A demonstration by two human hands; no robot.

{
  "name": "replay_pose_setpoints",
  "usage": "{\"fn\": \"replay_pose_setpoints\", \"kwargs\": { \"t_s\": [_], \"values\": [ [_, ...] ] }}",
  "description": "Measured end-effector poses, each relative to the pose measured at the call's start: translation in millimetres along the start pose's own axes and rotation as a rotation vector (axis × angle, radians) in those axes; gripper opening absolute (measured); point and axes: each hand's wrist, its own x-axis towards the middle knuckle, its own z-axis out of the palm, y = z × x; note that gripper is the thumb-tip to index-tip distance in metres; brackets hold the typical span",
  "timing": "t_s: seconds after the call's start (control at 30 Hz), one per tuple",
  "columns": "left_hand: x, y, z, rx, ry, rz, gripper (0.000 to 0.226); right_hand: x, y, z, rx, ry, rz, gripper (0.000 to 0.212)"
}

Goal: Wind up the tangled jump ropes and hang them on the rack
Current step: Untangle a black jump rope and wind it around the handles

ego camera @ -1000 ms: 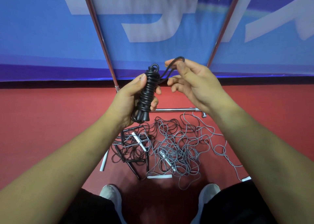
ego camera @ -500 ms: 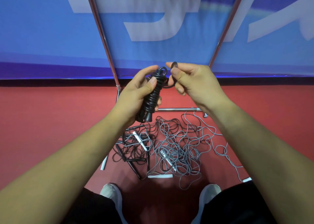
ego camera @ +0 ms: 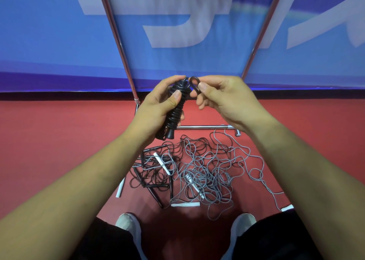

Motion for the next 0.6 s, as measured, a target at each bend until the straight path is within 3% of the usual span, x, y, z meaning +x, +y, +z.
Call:
{"fn": "replay_pose_setpoints", "kwargs": {
  "t_s": [0.13, 0.6],
  "values": [
    [0.1, 0.3, 2.7, 0.025, -0.008, 0.014, 0.038, -0.1, -2.9, 1.1, 0.059, 0.074, 0.093, 0.006],
    [0.1, 0.7, -1.8, 0.073, -0.107, -0.004, 0.044, 0.0, -10.9, 1.2, 0.072, 0.129, 0.293, 0.012]
  ]
}}
